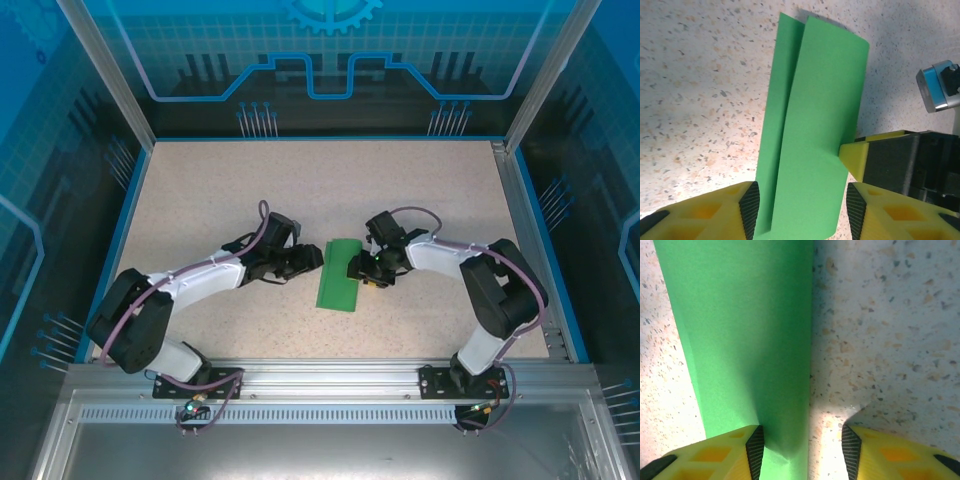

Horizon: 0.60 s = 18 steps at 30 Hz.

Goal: Fold a paper plane with a square sheet of paper (pick it up from the middle)
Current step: Hold the square sheet of paper at the center of the table.

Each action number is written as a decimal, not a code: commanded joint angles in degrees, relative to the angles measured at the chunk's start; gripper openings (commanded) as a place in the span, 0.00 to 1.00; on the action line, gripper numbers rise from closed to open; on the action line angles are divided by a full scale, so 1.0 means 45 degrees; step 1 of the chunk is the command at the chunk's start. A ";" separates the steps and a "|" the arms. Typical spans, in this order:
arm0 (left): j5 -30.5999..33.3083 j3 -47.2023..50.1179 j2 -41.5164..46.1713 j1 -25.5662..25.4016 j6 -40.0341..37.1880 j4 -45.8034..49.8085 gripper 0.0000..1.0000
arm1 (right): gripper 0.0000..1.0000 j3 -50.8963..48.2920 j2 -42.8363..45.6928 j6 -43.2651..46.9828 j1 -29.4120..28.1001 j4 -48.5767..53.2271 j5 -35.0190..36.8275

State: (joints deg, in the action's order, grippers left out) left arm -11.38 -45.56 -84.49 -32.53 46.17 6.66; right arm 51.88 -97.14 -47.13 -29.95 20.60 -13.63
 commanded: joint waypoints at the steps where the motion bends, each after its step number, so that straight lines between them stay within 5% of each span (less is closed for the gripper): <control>1: 0.0531 0.0356 0.0143 -0.0087 -0.0105 0.0635 0.54 | 0.50 0.0617 -0.0553 0.0182 -0.0091 0.0840 0.0241; 18: 0.0824 0.0321 0.0221 -0.0035 -0.0173 0.0895 0.54 | 0.59 0.2518 -0.2163 0.0238 -0.0822 0.2677 0.1179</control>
State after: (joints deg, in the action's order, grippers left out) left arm -8.73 -44.40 -84.47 -32.53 46.15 9.17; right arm 62.11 -103.57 -46.89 -32.40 32.38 -10.20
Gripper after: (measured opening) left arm 0.544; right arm 0.584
